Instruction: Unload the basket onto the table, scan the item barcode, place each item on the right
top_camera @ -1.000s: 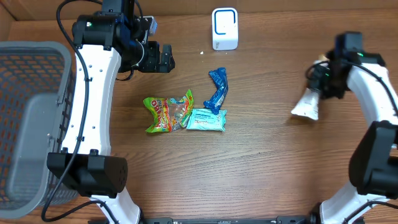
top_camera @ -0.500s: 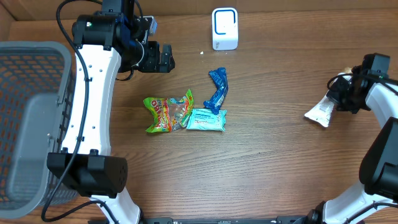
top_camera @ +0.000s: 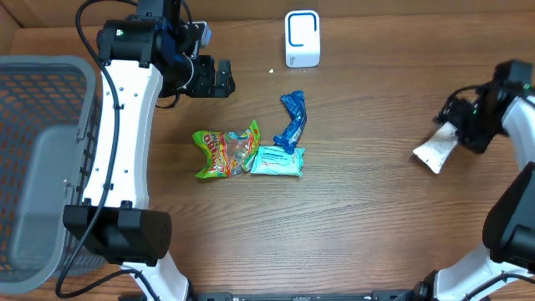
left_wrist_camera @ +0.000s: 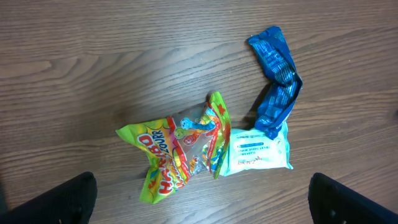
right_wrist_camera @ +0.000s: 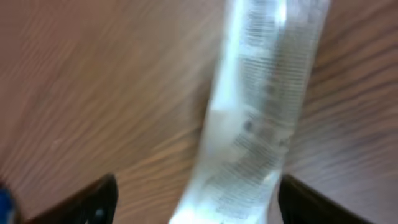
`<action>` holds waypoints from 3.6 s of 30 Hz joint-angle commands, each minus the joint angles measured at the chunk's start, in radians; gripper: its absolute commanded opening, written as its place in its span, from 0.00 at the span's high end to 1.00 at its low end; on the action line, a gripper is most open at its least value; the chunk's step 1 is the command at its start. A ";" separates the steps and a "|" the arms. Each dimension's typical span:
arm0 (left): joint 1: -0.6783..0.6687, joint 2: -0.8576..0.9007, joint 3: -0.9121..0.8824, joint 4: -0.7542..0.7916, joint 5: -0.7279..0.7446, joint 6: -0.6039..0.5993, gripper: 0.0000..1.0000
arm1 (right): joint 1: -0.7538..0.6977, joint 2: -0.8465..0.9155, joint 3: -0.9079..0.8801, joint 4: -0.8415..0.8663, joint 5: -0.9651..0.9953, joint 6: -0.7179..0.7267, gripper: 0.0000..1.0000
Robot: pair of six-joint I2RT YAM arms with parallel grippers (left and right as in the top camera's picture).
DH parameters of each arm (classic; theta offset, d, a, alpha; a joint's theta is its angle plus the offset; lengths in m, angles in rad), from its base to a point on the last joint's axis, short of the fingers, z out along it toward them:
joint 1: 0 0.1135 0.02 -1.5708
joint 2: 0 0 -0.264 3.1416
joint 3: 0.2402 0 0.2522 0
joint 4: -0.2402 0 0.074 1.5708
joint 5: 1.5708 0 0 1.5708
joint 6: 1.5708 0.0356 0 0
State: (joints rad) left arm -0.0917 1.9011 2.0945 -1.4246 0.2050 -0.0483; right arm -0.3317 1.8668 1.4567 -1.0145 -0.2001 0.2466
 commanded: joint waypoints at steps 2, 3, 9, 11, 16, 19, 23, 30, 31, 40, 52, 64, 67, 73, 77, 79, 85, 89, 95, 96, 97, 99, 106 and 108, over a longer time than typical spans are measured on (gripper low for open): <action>-0.007 -0.005 0.017 0.000 -0.003 0.019 0.00 | 0.027 -0.065 0.172 -0.099 -0.052 -0.030 0.00; -0.007 -0.005 0.017 0.000 -0.003 0.019 0.01 | 0.035 -0.065 0.179 -0.099 -0.097 -0.041 0.00; -0.007 -0.005 0.017 0.000 -0.003 0.019 0.00 | 0.134 -0.057 0.135 -0.014 -0.353 -0.032 0.00; -0.007 -0.005 0.017 0.000 -0.003 0.019 0.00 | 0.198 -0.057 0.107 0.028 -0.351 -0.003 0.04; -0.007 -0.005 0.017 0.000 -0.003 0.019 0.00 | 0.407 -0.055 0.064 0.135 -0.243 0.091 0.14; -0.007 -0.005 0.017 0.000 -0.003 0.019 0.00 | 0.522 -0.050 0.063 0.198 -0.147 0.125 0.15; -0.007 -0.005 0.017 0.000 -0.003 0.019 0.00 | 0.648 -0.021 0.063 0.269 -0.013 0.124 0.17; -0.007 -0.005 0.017 0.000 -0.003 0.019 0.00 | 0.772 0.064 0.063 0.435 0.009 0.052 0.23; -0.007 -0.005 0.017 0.000 -0.003 0.019 0.00 | 0.779 0.079 0.063 0.458 0.009 0.052 0.24; -0.007 -0.005 0.017 0.000 -0.003 0.019 0.01 | 0.793 0.205 0.063 0.509 0.009 0.060 0.27; -0.007 -0.005 0.017 0.000 -0.003 0.019 0.00 | 0.784 0.225 0.063 0.372 0.244 0.042 0.29; -0.007 -0.005 0.017 0.000 -0.003 0.019 0.00 | 0.783 0.239 0.063 0.589 0.248 -0.061 0.29; -0.007 -0.005 0.017 0.000 -0.003 0.019 0.00 | 0.783 0.280 0.063 0.627 0.232 -0.056 0.29; -0.007 -0.005 0.017 0.000 -0.003 0.019 0.00 | 0.767 0.336 0.064 0.673 0.236 -0.032 0.41; -0.007 -0.005 0.017 0.000 -0.003 0.019 0.00 | 0.745 0.336 0.064 0.669 0.237 0.016 0.62; -0.007 -0.005 0.017 0.000 -0.003 0.019 0.00 | 0.737 0.336 0.064 0.652 0.249 0.041 0.72; -0.007 -0.005 0.017 0.000 -0.003 0.019 0.00 | 0.710 0.327 0.126 0.471 0.298 0.187 0.96; -0.007 -0.005 0.017 0.000 -0.003 0.019 0.00 | 0.682 0.307 0.230 0.171 0.313 0.363 0.96; -0.007 -0.005 0.017 0.000 -0.003 0.019 0.00 | 0.625 0.306 0.300 -0.185 0.289 0.509 0.83; -0.007 -0.005 0.017 0.000 -0.003 0.019 0.00 | 0.616 0.306 0.298 -0.209 0.284 0.509 0.79; -0.007 -0.005 0.017 0.000 -0.003 0.019 0.00 | 0.605 0.306 0.295 -0.241 0.284 0.504 0.71; -0.007 -0.005 0.017 0.000 -0.003 0.019 0.00 | 0.589 0.306 0.295 -0.276 0.275 0.456 0.56; -0.007 -0.005 0.017 0.000 -0.003 0.019 0.00 | 0.531 0.304 0.361 -0.353 0.158 0.301 0.45; -0.007 -0.005 0.017 0.000 -0.003 0.019 0.00 | 0.512 0.304 0.420 -0.386 0.127 0.248 0.45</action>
State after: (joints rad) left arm -0.0921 1.9011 2.0945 -1.4246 0.2050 -0.0483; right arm 0.2070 2.1983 1.7844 -1.3823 -0.0040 0.5903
